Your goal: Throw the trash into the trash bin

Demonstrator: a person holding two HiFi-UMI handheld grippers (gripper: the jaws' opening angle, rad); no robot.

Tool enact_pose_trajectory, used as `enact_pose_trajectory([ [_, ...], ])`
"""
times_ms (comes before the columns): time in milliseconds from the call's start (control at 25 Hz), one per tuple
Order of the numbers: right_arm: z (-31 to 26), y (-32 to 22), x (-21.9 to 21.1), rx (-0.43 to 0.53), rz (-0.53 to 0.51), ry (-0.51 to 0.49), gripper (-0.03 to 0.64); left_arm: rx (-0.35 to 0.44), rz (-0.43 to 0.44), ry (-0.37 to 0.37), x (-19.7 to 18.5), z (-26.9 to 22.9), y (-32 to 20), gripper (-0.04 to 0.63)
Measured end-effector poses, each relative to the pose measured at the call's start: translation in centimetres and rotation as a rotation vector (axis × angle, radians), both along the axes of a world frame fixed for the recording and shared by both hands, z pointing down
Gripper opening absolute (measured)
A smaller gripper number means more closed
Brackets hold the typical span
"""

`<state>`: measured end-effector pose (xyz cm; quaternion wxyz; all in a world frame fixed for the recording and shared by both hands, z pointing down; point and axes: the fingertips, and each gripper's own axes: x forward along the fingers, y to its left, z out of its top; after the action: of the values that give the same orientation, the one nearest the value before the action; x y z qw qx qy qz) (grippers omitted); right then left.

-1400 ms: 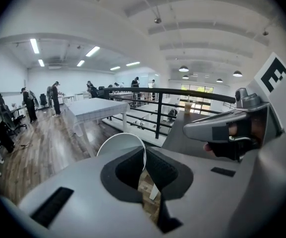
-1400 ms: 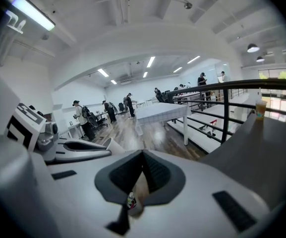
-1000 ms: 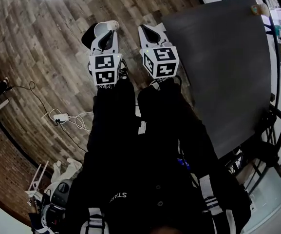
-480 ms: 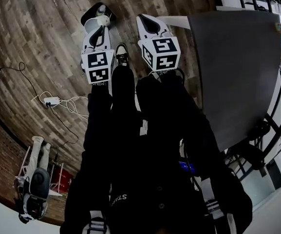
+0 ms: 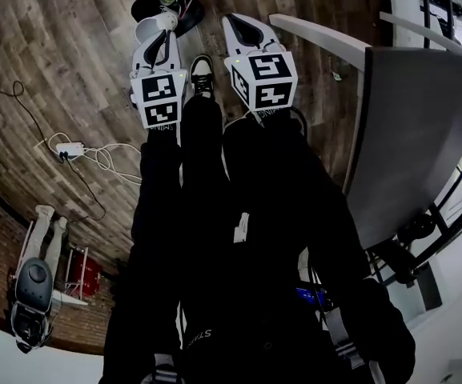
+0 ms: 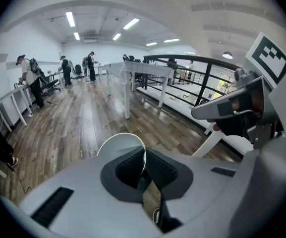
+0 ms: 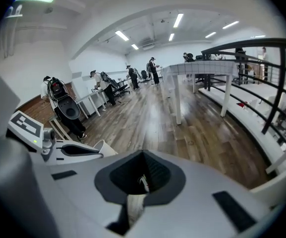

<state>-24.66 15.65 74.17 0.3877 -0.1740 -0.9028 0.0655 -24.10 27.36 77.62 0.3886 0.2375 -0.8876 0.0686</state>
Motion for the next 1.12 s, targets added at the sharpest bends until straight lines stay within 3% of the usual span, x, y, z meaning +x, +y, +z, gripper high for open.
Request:
enact_pose_trajectory([
  [360, 8.8, 2.6, -0.5, 0.007, -0.058, 0.07, 0.015, -0.023, -0.002, 0.051, -0.4, 9.5, 2.3, 0.015],
  [1120, 19.7, 4.5, -1.8, -0.021, -0.069, 0.182, 0.015, -0.027, -0.001, 0.142, -2.8, 21.4, 2.3, 0.015],
])
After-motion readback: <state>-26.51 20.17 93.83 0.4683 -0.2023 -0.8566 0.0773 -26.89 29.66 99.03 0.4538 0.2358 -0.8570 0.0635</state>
